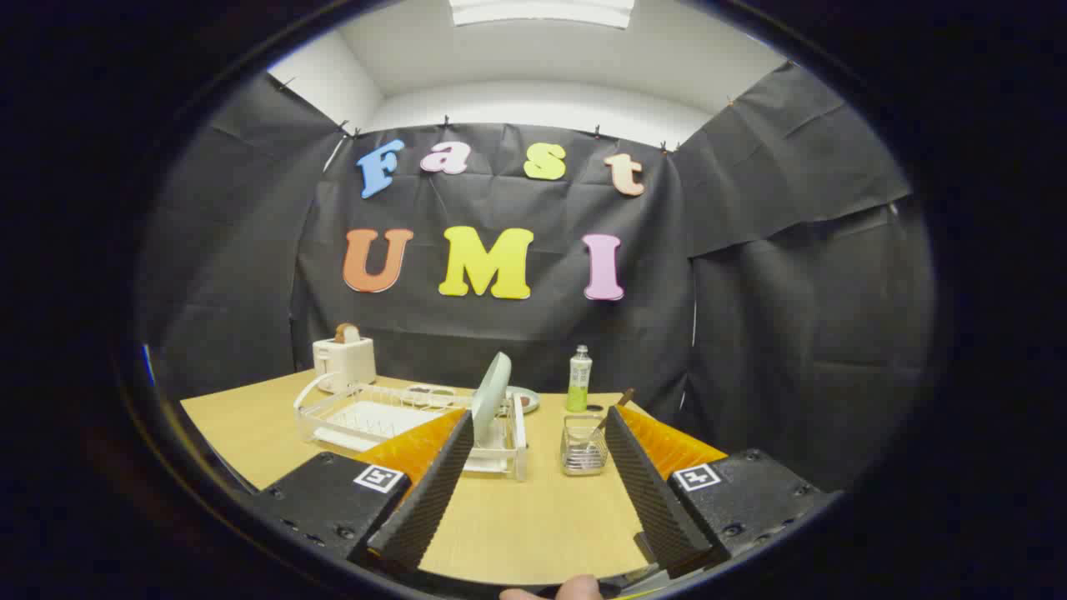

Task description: Take the plate from the dish rack, then take the spoon from the basket and place it into the plate.

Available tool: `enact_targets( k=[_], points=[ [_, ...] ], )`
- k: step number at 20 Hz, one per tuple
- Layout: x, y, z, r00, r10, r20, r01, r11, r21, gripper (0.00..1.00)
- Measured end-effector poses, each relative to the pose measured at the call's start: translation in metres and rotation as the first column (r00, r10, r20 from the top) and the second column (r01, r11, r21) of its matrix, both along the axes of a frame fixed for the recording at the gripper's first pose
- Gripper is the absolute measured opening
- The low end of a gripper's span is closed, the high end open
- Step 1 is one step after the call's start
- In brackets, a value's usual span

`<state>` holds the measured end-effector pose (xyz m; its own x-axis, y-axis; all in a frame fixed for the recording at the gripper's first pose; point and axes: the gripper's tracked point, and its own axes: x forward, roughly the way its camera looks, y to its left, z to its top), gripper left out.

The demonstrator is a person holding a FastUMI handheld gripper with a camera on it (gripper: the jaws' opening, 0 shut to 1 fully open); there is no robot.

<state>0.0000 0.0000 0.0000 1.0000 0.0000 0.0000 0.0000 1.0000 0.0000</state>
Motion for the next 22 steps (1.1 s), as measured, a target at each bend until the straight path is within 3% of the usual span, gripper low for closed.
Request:
enact_targets(
  k=[22],
  points=[
    [0.0039, 0.0029, -0.0007, 1.0, -0.003, 0.02, 0.003, 1.0, 0.002, 1.0]
  ],
)
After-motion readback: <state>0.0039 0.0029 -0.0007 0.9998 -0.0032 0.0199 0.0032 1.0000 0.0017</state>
